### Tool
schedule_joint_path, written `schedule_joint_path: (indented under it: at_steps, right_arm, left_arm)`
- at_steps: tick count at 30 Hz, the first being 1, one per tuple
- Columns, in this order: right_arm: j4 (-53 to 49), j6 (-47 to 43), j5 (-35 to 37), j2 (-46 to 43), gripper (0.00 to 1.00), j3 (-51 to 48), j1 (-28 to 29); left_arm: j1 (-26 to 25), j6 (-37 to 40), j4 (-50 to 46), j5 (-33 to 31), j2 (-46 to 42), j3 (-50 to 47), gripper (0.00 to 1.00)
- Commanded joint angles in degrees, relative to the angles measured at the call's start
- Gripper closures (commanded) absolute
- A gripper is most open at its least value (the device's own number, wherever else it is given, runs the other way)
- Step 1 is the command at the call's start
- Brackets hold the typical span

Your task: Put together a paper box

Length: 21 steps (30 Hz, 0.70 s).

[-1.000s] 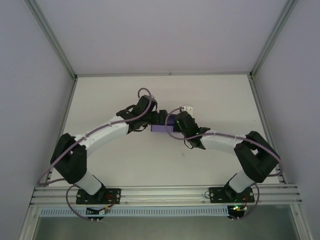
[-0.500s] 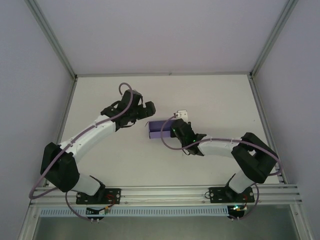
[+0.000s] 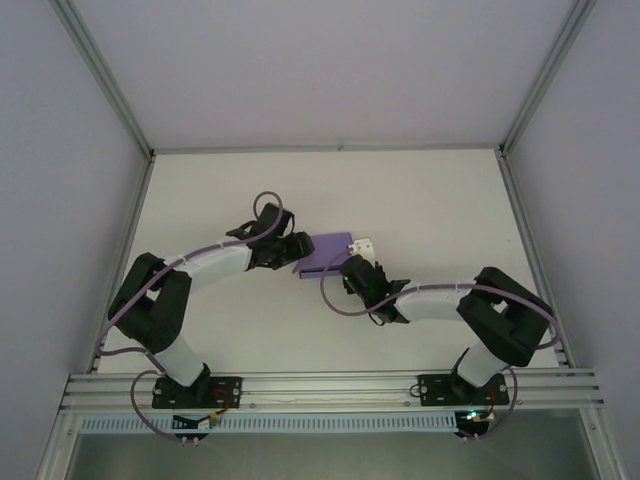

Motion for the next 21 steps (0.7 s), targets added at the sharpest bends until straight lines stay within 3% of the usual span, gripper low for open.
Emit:
schedule_joint_path:
  at_steps: [1, 5, 11, 13, 15, 21]
  right_arm:
    - [-3.59, 0.72, -2.14, -3.44, 0.69, 0.22, 0.50]
    - [-7.32, 0.62, -6.05, -8.78, 0.56, -0.38, 0.48]
    - [-15.30, 1.61, -12.64, -16.93, 0.17, -0.31, -0.75]
    - [-15.63, 1.27, -20.25, -18.63, 0.02, 0.32, -3.60]
    - [-16.84, 1.39, -26.68, -18.71, 0.00, 2.23, -7.03]
    - [-23.46, 1.35, -34.16, -13.69, 0.00, 10.09, -15.07]
  left_arm:
    - [0.10, 1.16, 0.48, 0.88, 1.83, -0.94, 0.47]
    - [0.17, 2.27, 0.99, 0.35, 3.17, -1.21, 0.50]
    - [1.38, 5.43, 2.13, 1.18, 4.40, -1.20, 0.53]
    - [1.92, 6.10, 3.89, 2.51, 4.77, -2.08, 0.56]
    - [2.47, 7.29, 4.51, 3.75, 5.80, -2.20, 0.59]
    - [4.09, 8.15, 8.79, 9.47, 8.45, -4.08, 0.64]
